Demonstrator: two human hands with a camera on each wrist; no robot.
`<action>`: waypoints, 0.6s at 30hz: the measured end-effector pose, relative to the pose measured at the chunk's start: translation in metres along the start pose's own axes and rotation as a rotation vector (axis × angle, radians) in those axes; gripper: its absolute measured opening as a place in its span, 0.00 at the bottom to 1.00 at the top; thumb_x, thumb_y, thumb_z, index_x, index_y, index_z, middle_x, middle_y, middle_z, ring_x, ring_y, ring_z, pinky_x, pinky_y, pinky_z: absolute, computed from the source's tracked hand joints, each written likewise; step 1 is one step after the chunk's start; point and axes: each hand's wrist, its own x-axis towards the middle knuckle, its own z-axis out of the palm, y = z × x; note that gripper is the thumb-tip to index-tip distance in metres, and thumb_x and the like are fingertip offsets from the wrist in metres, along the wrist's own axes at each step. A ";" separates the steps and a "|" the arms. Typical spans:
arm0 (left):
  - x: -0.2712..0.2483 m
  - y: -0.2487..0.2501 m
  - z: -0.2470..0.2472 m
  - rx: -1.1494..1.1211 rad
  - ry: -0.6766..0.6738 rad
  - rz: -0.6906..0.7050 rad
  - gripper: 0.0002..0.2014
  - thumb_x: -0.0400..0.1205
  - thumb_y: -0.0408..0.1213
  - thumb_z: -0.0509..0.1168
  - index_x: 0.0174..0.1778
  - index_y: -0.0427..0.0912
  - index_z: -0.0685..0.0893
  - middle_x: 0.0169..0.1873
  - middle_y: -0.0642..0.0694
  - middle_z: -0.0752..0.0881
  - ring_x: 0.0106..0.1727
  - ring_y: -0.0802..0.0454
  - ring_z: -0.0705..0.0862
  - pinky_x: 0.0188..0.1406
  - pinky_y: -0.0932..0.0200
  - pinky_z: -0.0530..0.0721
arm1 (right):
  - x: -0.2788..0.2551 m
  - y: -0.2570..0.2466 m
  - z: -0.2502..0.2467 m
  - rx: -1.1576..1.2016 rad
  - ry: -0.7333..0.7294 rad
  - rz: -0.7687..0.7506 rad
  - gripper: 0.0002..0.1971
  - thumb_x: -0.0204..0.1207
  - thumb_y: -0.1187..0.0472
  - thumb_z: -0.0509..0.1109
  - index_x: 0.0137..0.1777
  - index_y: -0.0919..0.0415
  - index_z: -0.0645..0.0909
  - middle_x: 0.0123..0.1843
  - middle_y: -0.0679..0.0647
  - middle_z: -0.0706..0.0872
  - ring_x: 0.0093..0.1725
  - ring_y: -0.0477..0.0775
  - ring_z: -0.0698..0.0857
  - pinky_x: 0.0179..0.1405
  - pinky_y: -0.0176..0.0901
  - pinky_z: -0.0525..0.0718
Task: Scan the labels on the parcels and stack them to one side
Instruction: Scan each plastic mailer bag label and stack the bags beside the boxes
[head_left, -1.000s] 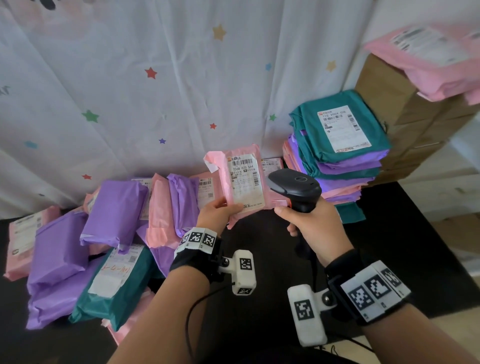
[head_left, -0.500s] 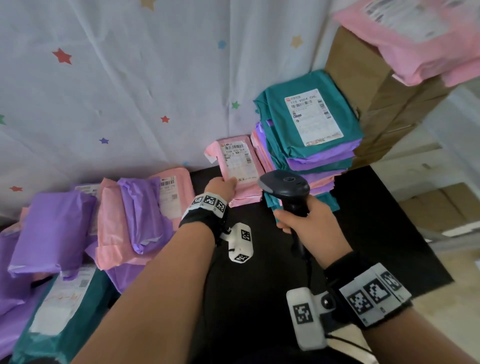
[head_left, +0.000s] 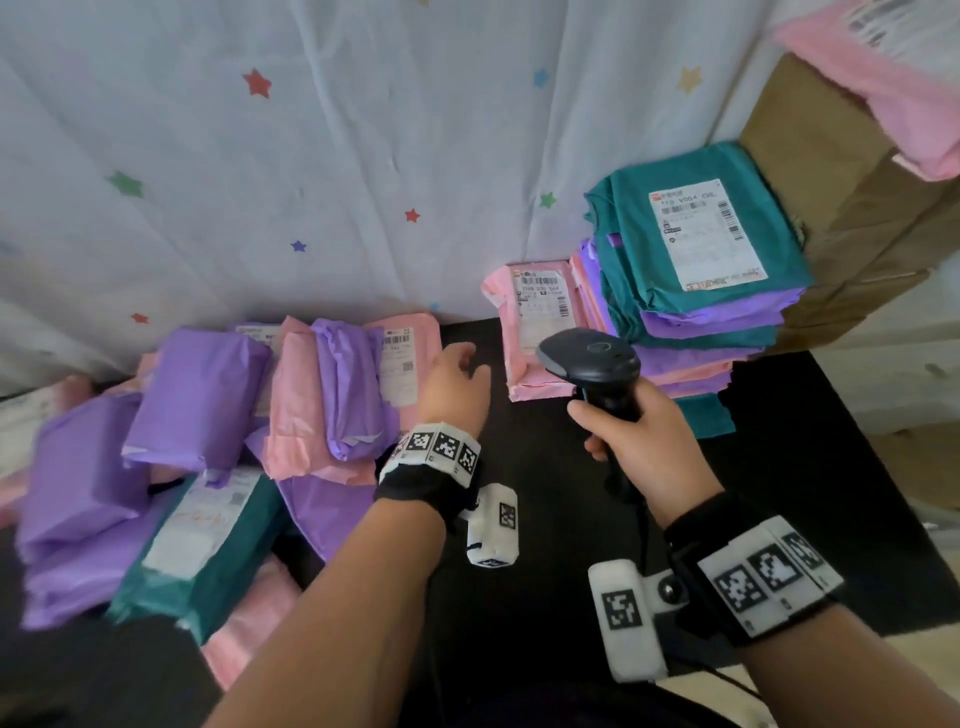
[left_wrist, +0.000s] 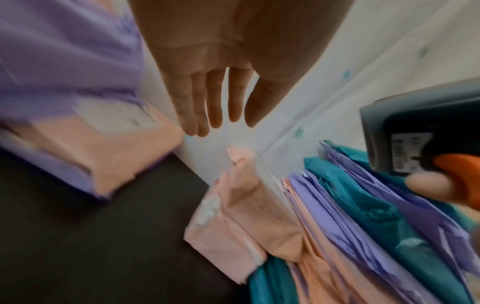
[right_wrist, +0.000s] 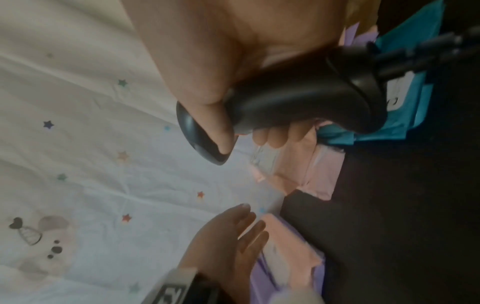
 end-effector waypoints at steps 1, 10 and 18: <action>-0.010 -0.009 -0.013 0.008 0.058 0.012 0.18 0.82 0.38 0.62 0.69 0.49 0.77 0.64 0.46 0.82 0.60 0.47 0.83 0.63 0.48 0.82 | -0.001 -0.001 0.008 -0.007 -0.007 -0.013 0.08 0.73 0.59 0.79 0.47 0.50 0.82 0.39 0.50 0.88 0.27 0.43 0.85 0.27 0.31 0.82; -0.071 -0.115 -0.148 0.497 0.419 -0.046 0.20 0.74 0.32 0.65 0.64 0.35 0.80 0.62 0.34 0.80 0.64 0.35 0.75 0.65 0.48 0.67 | -0.029 -0.009 0.111 -0.111 -0.232 -0.043 0.10 0.68 0.56 0.82 0.45 0.53 0.84 0.34 0.52 0.89 0.27 0.45 0.84 0.37 0.50 0.85; -0.089 -0.183 -0.196 0.873 0.184 -0.441 0.41 0.70 0.57 0.70 0.76 0.43 0.64 0.70 0.37 0.73 0.72 0.38 0.70 0.73 0.44 0.65 | -0.054 -0.017 0.165 -0.167 -0.351 -0.073 0.09 0.69 0.57 0.81 0.45 0.51 0.83 0.33 0.53 0.88 0.29 0.48 0.85 0.38 0.51 0.86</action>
